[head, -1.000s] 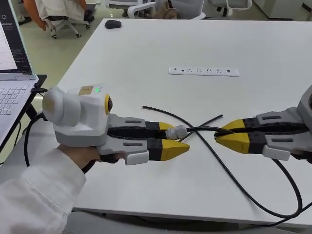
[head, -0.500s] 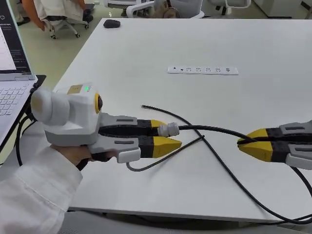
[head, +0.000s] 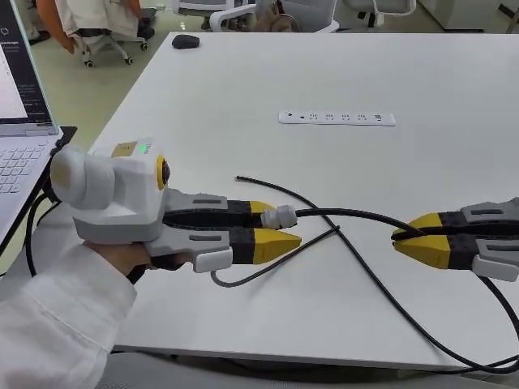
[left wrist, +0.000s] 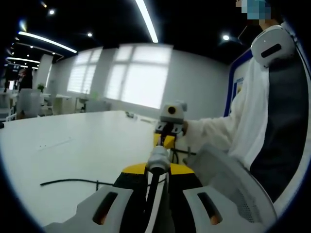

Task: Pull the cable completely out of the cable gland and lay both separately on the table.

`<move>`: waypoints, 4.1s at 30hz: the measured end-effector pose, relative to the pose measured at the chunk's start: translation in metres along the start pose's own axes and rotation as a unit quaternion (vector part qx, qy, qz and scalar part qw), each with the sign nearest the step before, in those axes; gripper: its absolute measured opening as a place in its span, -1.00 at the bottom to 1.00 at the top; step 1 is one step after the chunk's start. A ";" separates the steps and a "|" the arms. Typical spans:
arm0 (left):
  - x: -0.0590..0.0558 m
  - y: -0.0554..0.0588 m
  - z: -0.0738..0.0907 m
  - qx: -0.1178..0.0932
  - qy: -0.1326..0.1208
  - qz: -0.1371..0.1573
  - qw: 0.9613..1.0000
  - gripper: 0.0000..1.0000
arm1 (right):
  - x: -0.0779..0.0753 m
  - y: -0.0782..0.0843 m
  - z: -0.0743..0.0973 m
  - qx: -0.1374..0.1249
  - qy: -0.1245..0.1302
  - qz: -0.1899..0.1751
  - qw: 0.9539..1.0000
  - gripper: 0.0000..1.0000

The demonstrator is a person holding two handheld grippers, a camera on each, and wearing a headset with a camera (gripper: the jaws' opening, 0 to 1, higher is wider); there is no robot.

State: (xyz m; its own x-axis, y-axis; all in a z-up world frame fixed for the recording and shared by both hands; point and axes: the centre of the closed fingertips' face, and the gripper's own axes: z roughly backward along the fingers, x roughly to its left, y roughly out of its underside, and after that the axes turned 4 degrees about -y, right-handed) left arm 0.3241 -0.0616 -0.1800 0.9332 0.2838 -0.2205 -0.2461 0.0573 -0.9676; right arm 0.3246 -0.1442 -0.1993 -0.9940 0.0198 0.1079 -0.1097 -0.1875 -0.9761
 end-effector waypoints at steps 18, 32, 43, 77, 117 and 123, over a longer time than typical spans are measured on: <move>-0.014 0.004 -0.019 0.019 0.030 -0.006 0.999 -0.67 | 0.014 -0.046 -0.064 -0.029 -0.061 0.049 0.997 -0.32; -0.014 0.005 -0.022 0.017 0.034 -0.004 0.999 -0.67 | 0.022 -0.035 -0.067 -0.007 -0.088 0.051 0.995 -0.95; -0.008 0.005 -0.014 0.019 0.022 -0.005 1.000 -0.67 | 0.015 -0.031 -0.055 -0.011 -0.073 0.045 0.996 -0.96; 0.000 0.005 -0.003 0.019 0.006 0.003 1.000 -0.67 | 0.005 0.012 -0.001 0.023 -0.008 -0.003 1.000 -0.96; 0.008 0.013 -0.016 0.062 -0.015 -0.014 0.998 -0.67 | 0.003 -0.038 -0.065 -0.008 -0.058 0.063 0.996 -0.93; 0.031 0.001 -0.001 0.040 -0.049 -0.002 0.998 -0.67 | -0.019 -0.038 -0.054 -0.012 -0.021 0.062 0.998 -0.94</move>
State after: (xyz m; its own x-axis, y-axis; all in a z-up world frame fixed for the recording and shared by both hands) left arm 0.3528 -0.0543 -0.1878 0.9054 0.3748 -0.1995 -0.2658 0.1341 -0.9546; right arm 0.3480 -0.0841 -0.1742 -0.9990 -0.0442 -0.0066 0.0137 -0.1624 -0.9866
